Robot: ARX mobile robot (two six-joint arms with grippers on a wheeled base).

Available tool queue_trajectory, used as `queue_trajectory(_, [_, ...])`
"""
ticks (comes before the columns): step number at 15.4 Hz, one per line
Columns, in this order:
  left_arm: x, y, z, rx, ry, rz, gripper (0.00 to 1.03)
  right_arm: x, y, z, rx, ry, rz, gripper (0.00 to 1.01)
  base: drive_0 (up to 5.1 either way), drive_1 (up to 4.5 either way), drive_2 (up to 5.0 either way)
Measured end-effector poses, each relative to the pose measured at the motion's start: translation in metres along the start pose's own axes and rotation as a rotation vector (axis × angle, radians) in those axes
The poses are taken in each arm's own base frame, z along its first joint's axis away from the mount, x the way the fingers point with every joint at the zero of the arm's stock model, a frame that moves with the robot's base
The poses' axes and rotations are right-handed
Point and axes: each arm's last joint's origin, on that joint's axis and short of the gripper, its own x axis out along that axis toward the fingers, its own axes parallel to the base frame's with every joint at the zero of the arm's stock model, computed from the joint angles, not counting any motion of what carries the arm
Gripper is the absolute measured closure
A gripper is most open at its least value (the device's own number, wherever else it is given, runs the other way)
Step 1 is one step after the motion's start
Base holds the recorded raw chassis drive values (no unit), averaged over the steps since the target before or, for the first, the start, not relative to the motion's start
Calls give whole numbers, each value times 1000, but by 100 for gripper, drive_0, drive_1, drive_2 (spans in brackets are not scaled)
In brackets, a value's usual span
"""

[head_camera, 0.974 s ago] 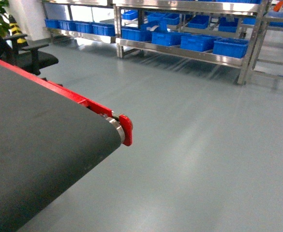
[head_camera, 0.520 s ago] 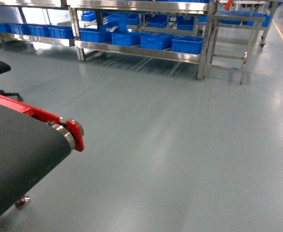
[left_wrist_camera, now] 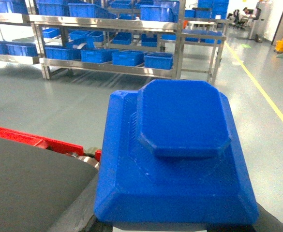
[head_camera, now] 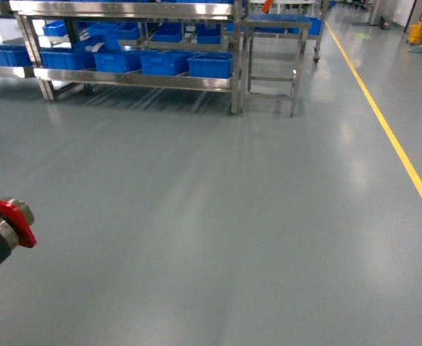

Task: Sort blue parts and orange caps into right shelf containers

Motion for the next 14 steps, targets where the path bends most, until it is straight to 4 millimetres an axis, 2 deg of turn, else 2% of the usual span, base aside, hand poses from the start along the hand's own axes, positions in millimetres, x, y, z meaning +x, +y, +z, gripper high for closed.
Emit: queue_trajectory(14, [0,0,0,0,0,0,61,0,0,0,0,0,0,57,-158,-158,-158])
